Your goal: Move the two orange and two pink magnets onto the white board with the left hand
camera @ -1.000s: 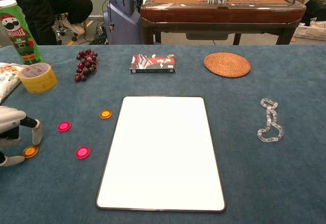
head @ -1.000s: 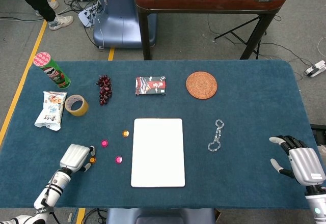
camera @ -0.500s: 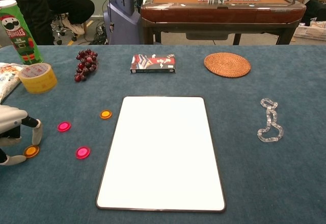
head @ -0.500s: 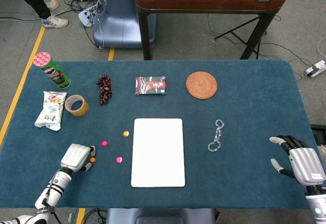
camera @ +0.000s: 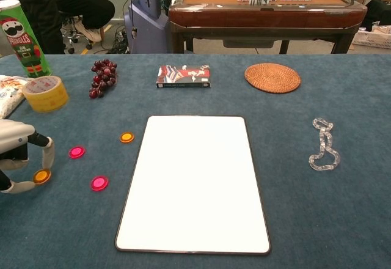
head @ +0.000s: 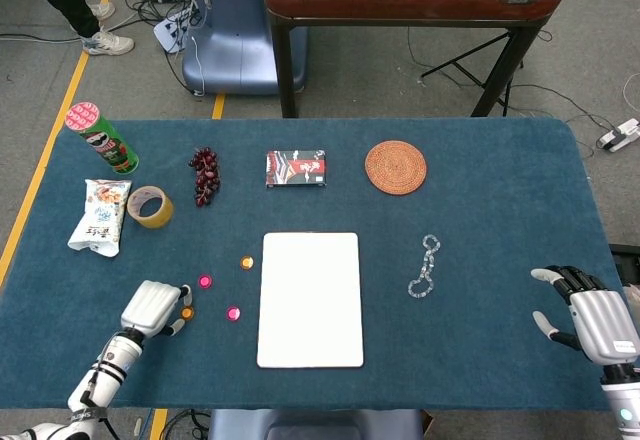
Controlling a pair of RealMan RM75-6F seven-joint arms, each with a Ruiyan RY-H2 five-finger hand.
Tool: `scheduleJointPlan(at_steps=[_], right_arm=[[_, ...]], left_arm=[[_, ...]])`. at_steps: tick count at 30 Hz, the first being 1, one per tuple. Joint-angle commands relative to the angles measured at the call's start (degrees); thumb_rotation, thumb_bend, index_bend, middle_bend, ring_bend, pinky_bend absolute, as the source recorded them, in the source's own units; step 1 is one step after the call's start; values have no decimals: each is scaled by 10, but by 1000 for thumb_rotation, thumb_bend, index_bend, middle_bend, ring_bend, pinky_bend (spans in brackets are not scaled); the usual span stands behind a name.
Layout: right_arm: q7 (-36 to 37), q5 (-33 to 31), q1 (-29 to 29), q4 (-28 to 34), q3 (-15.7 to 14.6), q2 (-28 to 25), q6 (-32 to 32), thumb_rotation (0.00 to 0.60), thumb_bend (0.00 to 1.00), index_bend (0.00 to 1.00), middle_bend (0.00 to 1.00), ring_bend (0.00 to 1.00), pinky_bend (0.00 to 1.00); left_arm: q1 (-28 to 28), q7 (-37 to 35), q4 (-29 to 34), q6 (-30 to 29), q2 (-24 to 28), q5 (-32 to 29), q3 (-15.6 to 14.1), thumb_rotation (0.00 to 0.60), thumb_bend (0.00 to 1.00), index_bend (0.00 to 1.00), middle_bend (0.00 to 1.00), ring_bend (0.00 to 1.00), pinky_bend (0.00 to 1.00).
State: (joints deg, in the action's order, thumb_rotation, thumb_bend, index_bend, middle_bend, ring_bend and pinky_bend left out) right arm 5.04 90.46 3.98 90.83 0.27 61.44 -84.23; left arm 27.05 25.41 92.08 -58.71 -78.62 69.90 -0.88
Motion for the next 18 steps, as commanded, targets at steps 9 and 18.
scheduleJointPlan(at_steps=[9, 18], right_arm=[[8, 5, -3, 0, -1, -4, -7, 600, 261, 280, 287, 228, 329], [27, 9, -8, -3, 0, -10, -19, 600, 262, 280, 287, 228, 329]], left_arm=[[34, 69, 116, 5, 19, 7, 11, 600, 345, 607, 1000, 1000, 1000], [79, 161, 124, 27, -33, -24, 19, 600, 346, 605, 1000, 1000, 1000]])
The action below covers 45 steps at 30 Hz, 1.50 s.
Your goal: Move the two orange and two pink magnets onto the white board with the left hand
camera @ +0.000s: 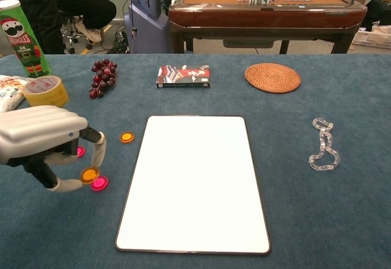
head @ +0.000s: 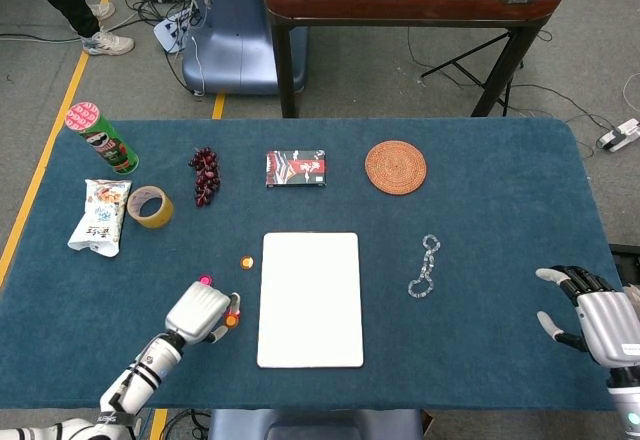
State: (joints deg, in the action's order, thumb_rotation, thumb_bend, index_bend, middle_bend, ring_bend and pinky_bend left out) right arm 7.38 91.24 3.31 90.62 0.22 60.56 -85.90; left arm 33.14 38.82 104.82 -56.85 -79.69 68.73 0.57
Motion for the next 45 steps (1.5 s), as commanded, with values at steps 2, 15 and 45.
scheduleJointPlan(at_steps=[2, 15, 45], right_arm=[[8, 2, -2, -1, 0, -3, -4, 600, 262, 281, 287, 228, 329], [37, 5, -11, -5, 2, -13, -23, 600, 262, 281, 287, 228, 329], [49, 9, -13, -9, 4, -15, -27, 600, 262, 280, 287, 228, 329]], left_arm=[[27, 41, -10, 11, -35, -17, 6, 600, 346, 602, 1000, 1000, 1000], [75, 81, -35, 32, -75, -24, 6, 600, 345, 592, 1000, 1000, 1000], [90, 94, -55, -55, -89, -126, 46, 600, 193, 423, 1000, 1000, 1000]])
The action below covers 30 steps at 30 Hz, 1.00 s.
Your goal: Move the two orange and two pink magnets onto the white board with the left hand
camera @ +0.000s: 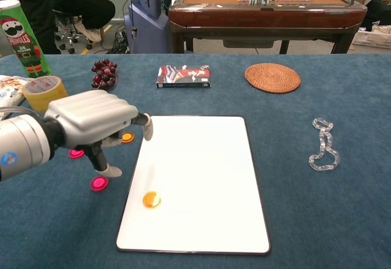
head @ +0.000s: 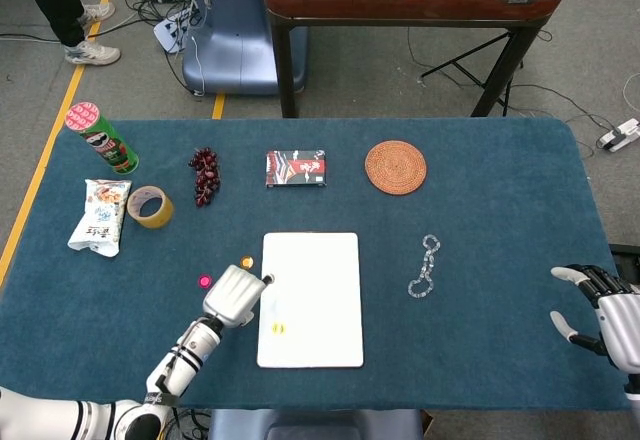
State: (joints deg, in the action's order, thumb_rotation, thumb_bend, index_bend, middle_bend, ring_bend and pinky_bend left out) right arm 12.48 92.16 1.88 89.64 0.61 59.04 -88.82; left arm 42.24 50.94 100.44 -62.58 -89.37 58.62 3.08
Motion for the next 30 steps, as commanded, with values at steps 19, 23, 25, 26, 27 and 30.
scheduleJointPlan(at_steps=[19, 23, 25, 26, 27, 30], right_arm=[[-2, -4, 4, 2, 0, 0, 11, 600, 261, 280, 287, 228, 329], [1, -4, 5, 0, 0, 0, 12, 600, 261, 280, 287, 228, 329], [2, -3, 5, 0, 0, -1, 12, 600, 261, 280, 287, 228, 329], [3, -2, 5, 0, 0, -1, 12, 600, 261, 281, 287, 228, 329], [3, -3, 5, -1, 0, -1, 12, 600, 261, 280, 287, 228, 329], [4, -3, 6, -1, 0, -1, 13, 600, 261, 280, 287, 228, 329]], left_arm=[[59, -23, -103, 29, -36, -172, 74, 600, 187, 515, 1000, 1000, 1000], [69, -22, -118, 25, -53, -189, 79, 600, 187, 524, 1000, 1000, 1000], [74, -22, -126, 25, -60, -201, 82, 600, 189, 527, 1000, 1000, 1000], [76, -23, -131, 25, -64, -206, 83, 600, 189, 528, 1000, 1000, 1000], [78, -23, -134, 25, -67, -210, 83, 600, 190, 529, 1000, 1000, 1000], [82, -23, -144, 22, -74, -218, 84, 600, 192, 535, 1000, 1000, 1000]])
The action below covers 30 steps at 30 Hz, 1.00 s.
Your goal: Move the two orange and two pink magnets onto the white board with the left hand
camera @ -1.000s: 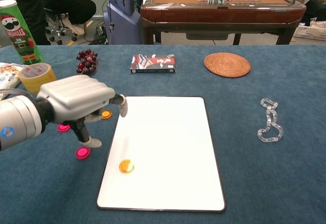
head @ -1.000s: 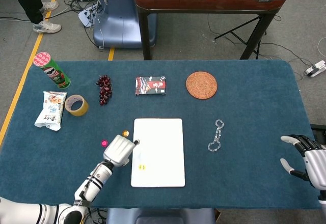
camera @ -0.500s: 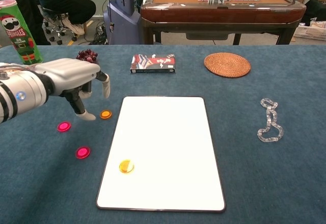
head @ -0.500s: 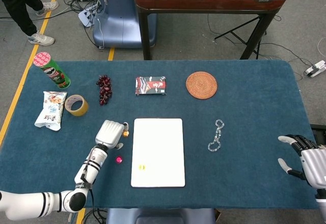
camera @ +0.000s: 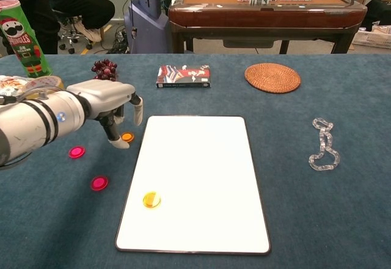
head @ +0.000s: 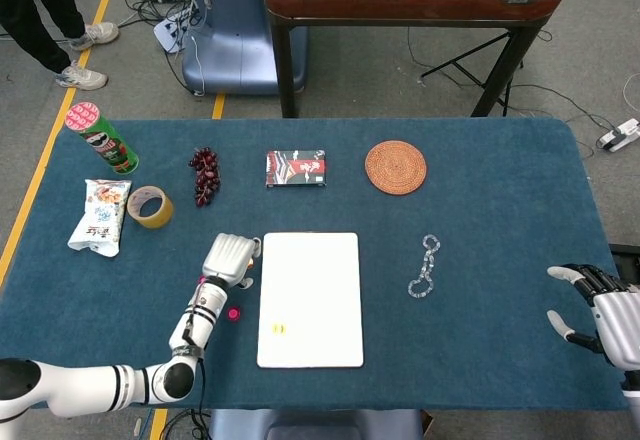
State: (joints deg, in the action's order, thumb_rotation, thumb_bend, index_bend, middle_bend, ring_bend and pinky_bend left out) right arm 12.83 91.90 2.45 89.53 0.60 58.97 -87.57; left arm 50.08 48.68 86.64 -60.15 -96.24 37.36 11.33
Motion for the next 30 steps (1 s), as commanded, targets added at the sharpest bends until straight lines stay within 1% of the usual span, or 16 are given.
scheduleJointPlan(at_steps=[1, 9, 15, 30], right_arm=[[0, 0, 0, 0, 0, 0, 1, 600, 261, 280, 287, 228, 329], [-3, 1, 2, 1, -2, 1, 5, 600, 261, 280, 287, 228, 329], [-6, 1, 3, 2, -2, 1, 7, 600, 261, 281, 287, 227, 329], [-7, 0, 4, 3, -3, 1, 9, 600, 261, 280, 287, 228, 329]], left_arm=[[4, -1, -8, -3, -6, -7, 1, 600, 193, 536, 1000, 1000, 1000], [12, 1, -31, -6, -17, -28, 1, 600, 204, 544, 1000, 1000, 1000], [16, 2, -43, -4, -18, -41, 0, 600, 242, 547, 1000, 1000, 1000], [26, 10, -50, 0, -25, -64, -6, 600, 258, 535, 1000, 1000, 1000]])
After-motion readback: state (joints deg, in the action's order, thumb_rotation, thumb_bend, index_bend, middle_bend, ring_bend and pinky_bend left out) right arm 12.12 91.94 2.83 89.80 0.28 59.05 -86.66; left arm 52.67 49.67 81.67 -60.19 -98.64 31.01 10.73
